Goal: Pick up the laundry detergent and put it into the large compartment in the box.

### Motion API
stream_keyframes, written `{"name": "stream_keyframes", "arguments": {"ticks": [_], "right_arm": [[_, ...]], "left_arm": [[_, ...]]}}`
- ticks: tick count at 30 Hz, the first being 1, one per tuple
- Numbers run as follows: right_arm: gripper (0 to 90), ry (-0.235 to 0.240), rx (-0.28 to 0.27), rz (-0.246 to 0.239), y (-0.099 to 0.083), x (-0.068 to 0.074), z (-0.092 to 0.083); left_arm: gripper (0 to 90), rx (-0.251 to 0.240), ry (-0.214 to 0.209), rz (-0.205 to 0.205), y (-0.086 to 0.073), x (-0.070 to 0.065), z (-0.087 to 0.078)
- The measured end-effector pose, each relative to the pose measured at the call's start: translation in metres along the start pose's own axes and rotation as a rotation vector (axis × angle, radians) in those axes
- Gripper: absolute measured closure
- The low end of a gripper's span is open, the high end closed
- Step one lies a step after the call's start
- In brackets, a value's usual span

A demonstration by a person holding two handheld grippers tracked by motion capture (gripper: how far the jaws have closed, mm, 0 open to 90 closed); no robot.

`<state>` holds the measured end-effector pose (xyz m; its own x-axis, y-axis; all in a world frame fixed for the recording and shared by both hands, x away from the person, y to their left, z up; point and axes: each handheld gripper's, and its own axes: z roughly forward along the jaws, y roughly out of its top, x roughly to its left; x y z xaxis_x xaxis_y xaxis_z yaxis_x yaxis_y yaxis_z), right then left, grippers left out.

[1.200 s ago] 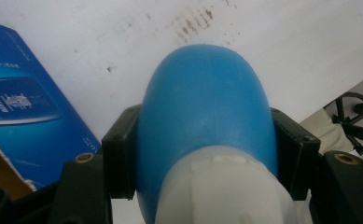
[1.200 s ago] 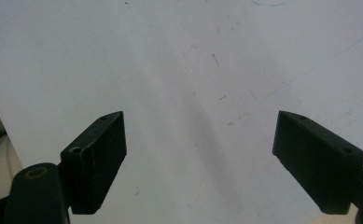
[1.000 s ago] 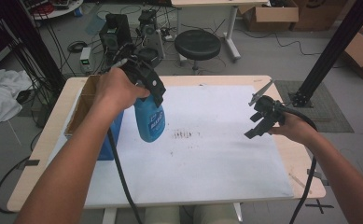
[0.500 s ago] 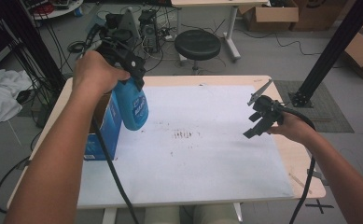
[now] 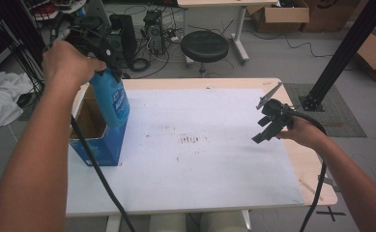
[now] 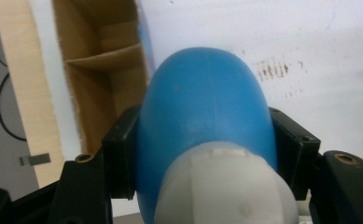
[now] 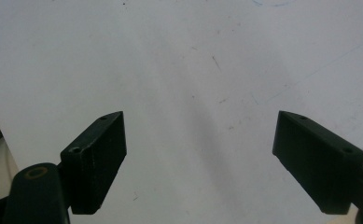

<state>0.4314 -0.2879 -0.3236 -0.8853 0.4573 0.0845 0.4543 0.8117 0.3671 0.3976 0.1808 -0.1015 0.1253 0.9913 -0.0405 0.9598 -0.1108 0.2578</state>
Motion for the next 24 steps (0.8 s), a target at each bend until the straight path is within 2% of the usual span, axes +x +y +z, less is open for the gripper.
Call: {"name": "stream_keyframes", "arguments": {"ticks": [13,19,24], "right_arm": [[17.3,0.002,0.002,0.001,0.001,-0.001,0.001],[17.3,0.001,0.006,0.005,0.000,-0.002,0.002],[17.3,0.003,0.008,0.009,0.000,-0.002,0.002]], "left_arm": [[38.2,-0.034,0.026,-0.083,-0.004,0.029,-0.006],[38.2,-0.057,0.053,-0.109,-0.006,0.043,-0.005],[38.2,-0.079,0.061,-0.111,-0.008,0.053,-0.001]]}}
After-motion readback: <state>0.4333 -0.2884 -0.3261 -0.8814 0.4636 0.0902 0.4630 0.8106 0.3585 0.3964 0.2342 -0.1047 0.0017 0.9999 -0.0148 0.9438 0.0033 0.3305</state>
